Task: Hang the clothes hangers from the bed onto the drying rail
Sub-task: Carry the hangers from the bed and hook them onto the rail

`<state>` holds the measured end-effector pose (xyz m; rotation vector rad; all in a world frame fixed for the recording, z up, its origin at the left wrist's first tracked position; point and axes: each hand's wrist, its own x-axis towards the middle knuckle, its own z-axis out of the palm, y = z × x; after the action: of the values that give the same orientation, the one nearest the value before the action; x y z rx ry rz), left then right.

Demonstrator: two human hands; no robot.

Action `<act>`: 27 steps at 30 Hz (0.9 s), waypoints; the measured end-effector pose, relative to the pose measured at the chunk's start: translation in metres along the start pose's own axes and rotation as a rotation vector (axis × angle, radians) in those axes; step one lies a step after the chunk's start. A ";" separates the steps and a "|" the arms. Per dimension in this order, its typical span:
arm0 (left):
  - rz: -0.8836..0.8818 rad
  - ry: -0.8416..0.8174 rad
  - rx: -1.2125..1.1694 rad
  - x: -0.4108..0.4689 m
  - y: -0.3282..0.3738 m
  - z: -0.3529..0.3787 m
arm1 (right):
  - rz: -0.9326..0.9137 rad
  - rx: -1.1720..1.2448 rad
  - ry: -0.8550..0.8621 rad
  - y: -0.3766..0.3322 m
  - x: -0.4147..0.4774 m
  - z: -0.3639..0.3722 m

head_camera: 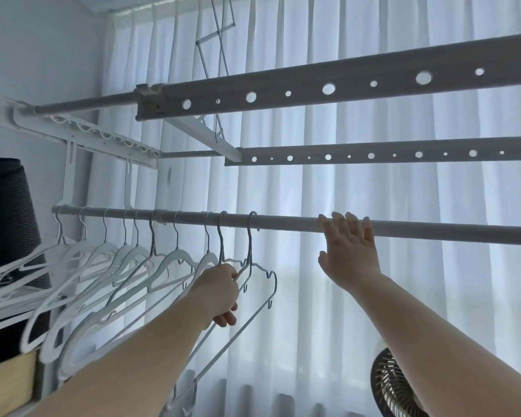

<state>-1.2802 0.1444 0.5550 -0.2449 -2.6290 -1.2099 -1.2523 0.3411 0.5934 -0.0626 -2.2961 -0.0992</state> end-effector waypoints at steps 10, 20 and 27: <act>0.042 0.132 0.096 -0.030 0.009 -0.004 | -0.053 0.111 -0.003 0.000 -0.011 -0.004; 0.155 0.504 -0.006 -0.131 -0.040 -0.024 | -0.234 0.777 0.210 -0.080 -0.065 -0.003; -0.006 0.633 0.083 -0.261 -0.095 -0.068 | -0.615 1.000 0.050 -0.159 -0.129 -0.083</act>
<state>-1.0437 0.0177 0.4553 0.1440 -2.1142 -0.9703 -1.1176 0.1735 0.5441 1.1273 -1.9952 0.7157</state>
